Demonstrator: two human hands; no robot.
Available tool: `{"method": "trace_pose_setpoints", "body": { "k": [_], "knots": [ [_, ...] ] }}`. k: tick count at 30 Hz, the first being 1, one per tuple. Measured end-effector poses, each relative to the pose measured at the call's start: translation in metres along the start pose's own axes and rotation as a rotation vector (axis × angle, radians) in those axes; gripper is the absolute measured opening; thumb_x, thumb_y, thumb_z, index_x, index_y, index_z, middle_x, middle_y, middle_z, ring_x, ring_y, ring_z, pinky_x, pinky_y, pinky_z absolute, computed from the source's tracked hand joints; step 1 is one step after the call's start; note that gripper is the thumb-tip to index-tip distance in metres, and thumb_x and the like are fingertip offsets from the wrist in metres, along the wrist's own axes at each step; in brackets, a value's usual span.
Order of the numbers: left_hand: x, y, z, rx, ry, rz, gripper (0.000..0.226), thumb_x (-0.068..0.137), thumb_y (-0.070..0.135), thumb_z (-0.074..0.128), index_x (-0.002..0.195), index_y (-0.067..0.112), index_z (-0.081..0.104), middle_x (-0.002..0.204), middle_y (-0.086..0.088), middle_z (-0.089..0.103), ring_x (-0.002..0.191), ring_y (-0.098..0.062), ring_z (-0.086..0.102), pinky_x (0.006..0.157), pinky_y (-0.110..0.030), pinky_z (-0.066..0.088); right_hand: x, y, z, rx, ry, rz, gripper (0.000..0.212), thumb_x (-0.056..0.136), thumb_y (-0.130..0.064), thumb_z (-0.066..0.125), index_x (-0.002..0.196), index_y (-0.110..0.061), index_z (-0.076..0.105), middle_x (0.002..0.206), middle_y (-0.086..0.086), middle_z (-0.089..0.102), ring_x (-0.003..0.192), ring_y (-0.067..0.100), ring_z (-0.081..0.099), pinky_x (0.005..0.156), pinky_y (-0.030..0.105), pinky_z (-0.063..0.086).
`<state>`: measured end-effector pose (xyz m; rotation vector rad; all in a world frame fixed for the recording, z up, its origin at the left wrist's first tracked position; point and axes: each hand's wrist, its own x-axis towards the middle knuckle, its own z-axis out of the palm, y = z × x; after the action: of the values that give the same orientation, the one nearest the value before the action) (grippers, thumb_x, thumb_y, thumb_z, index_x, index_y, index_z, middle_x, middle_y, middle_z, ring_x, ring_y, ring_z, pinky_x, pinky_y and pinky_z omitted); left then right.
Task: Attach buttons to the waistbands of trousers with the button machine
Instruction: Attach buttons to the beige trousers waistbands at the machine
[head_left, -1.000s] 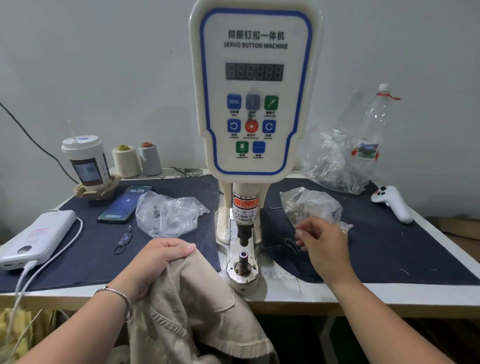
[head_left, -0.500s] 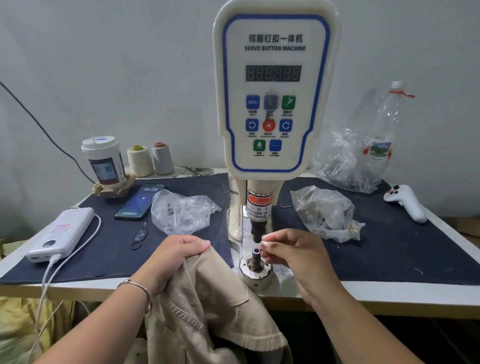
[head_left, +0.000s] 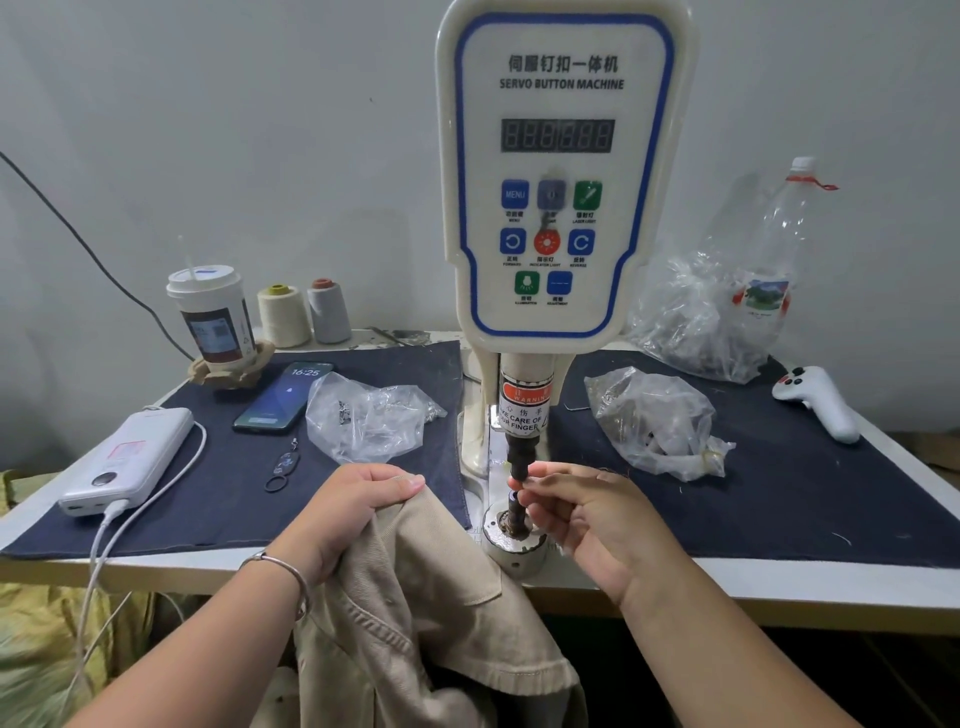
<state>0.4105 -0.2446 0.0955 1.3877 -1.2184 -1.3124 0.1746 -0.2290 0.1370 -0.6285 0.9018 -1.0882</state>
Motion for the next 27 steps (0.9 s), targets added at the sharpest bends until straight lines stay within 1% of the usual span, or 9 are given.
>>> {"method": "trace_pose_setpoints", "body": {
  "k": [4,8,14,21,27],
  "knots": [
    [0.000,0.000,0.000,-0.003,0.000,-0.002,0.019,0.087,0.021,0.069,0.078,0.005,0.076,0.077,-0.013,0.069,0.072,-0.021,0.065,0.070,-0.027,0.050,-0.002,-0.003,-0.001,-0.043,0.003,-0.007,0.013,0.087,0.011,0.054,0.084,0.003,0.064,0.073,0.019,0.072,0.053,0.013,0.067,0.046,0.017,0.052],
    [0.000,0.000,0.000,-0.008,-0.005,-0.005,0.020,0.088,0.021,0.069,0.079,0.004,0.075,0.078,-0.014,0.069,0.074,-0.022,0.064,0.072,-0.029,0.050,-0.006,-0.006,-0.001,-0.070,0.015,-0.001,0.012,0.084,0.011,0.058,0.083,0.001,0.063,0.075,0.019,0.073,0.052,0.012,0.067,0.043,0.016,0.050],
    [-0.001,0.002,0.001,-0.021,0.008,-0.013,0.018,0.087,0.020,0.069,0.076,0.008,0.077,0.078,-0.014,0.071,0.072,-0.020,0.067,0.067,-0.024,0.053,-0.009,-0.010,0.000,-0.069,0.035,0.013,0.012,0.082,0.011,0.059,0.086,0.000,0.061,0.076,0.021,0.073,0.053,0.014,0.067,0.042,0.016,0.050],
    [-0.003,0.002,0.002,-0.020,0.017,-0.009,0.018,0.087,0.020,0.069,0.077,0.008,0.077,0.078,-0.013,0.072,0.072,-0.019,0.067,0.066,-0.023,0.053,-0.013,-0.011,0.001,-0.064,0.057,0.007,0.016,0.084,0.014,0.053,0.087,0.000,0.061,0.077,0.021,0.073,0.052,0.015,0.068,0.041,0.016,0.049],
    [-0.003,0.003,0.002,-0.017,0.011,-0.001,0.020,0.088,0.019,0.068,0.073,0.010,0.077,0.074,-0.011,0.071,0.067,-0.017,0.066,0.063,-0.022,0.051,-0.015,-0.008,0.003,-0.073,0.061,-0.031,0.016,0.084,0.013,0.056,0.087,-0.001,0.063,0.078,0.020,0.073,0.054,0.015,0.069,0.042,0.016,0.050]
  ]
}}
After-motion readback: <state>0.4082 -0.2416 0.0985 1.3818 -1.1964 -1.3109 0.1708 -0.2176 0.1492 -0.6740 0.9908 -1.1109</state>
